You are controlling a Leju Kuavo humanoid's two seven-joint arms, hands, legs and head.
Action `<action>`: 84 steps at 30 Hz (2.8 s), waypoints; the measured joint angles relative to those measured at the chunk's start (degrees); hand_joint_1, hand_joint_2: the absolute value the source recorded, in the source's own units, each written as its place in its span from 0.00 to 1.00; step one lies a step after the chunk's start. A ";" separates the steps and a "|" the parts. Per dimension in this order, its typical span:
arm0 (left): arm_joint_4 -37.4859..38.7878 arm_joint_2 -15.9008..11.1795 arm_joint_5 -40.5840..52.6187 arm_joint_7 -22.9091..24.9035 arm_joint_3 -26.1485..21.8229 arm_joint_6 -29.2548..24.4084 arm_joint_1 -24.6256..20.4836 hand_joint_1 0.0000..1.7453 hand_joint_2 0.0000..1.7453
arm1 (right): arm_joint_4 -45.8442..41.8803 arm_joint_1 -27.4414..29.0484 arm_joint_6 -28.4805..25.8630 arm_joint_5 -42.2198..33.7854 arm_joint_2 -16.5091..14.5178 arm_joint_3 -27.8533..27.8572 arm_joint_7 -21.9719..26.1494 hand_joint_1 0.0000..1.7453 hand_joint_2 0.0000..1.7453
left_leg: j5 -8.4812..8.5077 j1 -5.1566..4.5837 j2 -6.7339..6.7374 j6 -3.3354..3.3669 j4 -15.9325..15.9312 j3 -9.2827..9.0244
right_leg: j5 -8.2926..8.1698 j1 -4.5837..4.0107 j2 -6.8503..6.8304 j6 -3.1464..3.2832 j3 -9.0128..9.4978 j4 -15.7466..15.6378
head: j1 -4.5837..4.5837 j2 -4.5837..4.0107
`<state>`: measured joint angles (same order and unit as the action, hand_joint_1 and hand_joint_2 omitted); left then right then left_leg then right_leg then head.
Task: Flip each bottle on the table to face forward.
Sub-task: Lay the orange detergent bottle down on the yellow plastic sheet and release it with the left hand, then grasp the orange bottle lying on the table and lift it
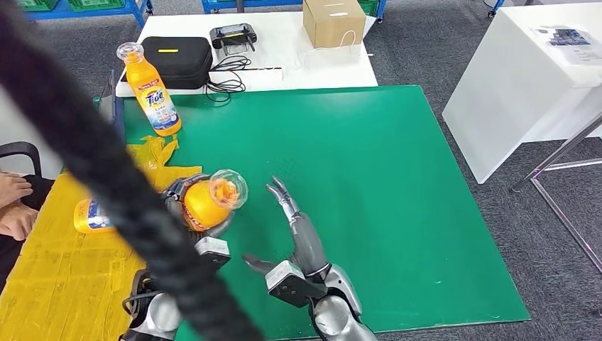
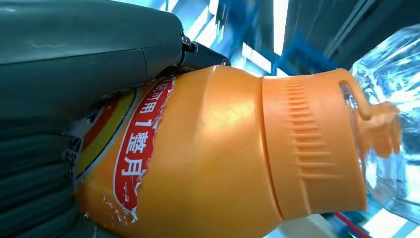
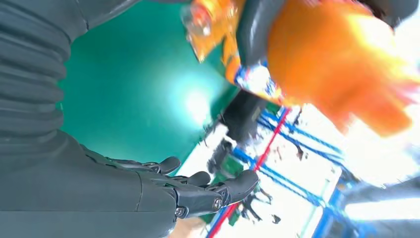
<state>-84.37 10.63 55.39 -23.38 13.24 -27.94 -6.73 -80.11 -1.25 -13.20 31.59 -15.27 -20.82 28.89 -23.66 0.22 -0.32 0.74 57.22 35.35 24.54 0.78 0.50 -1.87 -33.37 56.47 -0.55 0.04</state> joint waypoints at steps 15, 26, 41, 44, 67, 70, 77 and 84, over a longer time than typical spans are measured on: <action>23.79 -9.03 30.99 16.27 -1.90 -6.89 -8.67 1.00 1.00 | -9.80 1.15 -1.18 -3.92 4.05 5.99 1.95 0.00 1.00 | 0.01 0.00 0.02 -0.01 0.00 -0.01 | 0.00 0.00 0.00 0.00 0.00 0.01 | -0.01 0.00; 34.00 -10.91 33.36 18.70 -2.27 -7.98 -11.64 1.00 1.00 | -12.27 1.23 -2.02 -5.03 5.76 7.97 2.56 0.00 1.00 | 0.01 0.00 0.01 -0.01 0.00 0.00 | 0.00 0.00 0.00 0.00 0.01 0.01 | 0.00 0.00; 45.09 -12.05 33.68 20.31 -5.25 -12.29 -16.36 0.24 1.00 | -12.34 1.16 -2.14 -5.25 6.17 8.80 3.15 0.00 1.00 | 0.02 0.00 -0.01 -0.01 0.00 0.00 | -0.01 0.00 0.00 0.00 0.03 0.02 | 0.00 0.00; 45.32 -12.10 33.65 20.54 -5.75 -12.30 -16.45 0.00 1.00 | -12.34 1.16 -2.26 -5.25 6.19 8.82 3.19 0.00 1.00 | 0.02 0.00 -0.01 -0.01 0.00 -0.01 | -0.01 0.00 0.00 0.00 0.04 0.02 | 0.00 0.00; 37.83 -15.19 34.36 23.97 -8.13 -12.30 -13.04 0.00 1.00 | -10.52 0.74 -3.31 -5.16 6.81 8.86 3.45 0.00 1.00 | 0.04 0.01 -0.02 -0.03 -0.01 0.01 | -0.01 -0.01 0.00 0.00 0.04 0.03 | 0.00 0.00; 36.98 -15.27 34.36 23.95 -8.23 -12.30 -12.66 0.00 1.00 | -10.43 0.73 -3.37 -4.96 6.85 8.86 3.45 0.00 1.00 | 0.04 0.01 -0.02 -0.03 0.00 0.00 | -0.01 -0.01 0.00 0.00 0.03 0.03 | 0.00 0.00; 36.33 -15.28 34.36 23.79 -8.46 -12.30 -12.39 0.00 1.00 | -10.39 0.72 -3.41 -4.85 6.91 8.86 3.45 0.00 1.00 | 0.04 0.01 -0.02 -0.03 0.00 0.01 | 0.00 -0.01 0.00 0.00 0.03 0.03 | 0.00 0.00; 29.19 -11.77 8.72 0.04 -14.52 -9.57 -9.43 0.00 1.00 | -10.77 1.35 -6.64 1.09 7.52 8.96 1.69 0.00 1.00 | 0.03 0.00 0.00 -0.03 0.00 0.01 | 0.00 0.01 0.00 0.00 -0.01 0.01 | 0.00 0.00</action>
<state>-55.18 -1.14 64.11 -23.35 -1.28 -37.51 -16.16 -90.89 0.10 -19.84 32.68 -7.75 -11.86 30.58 -23.63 0.22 -0.32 0.71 57.22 35.36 24.53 0.79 0.50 -1.87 -33.38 56.48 -0.55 0.04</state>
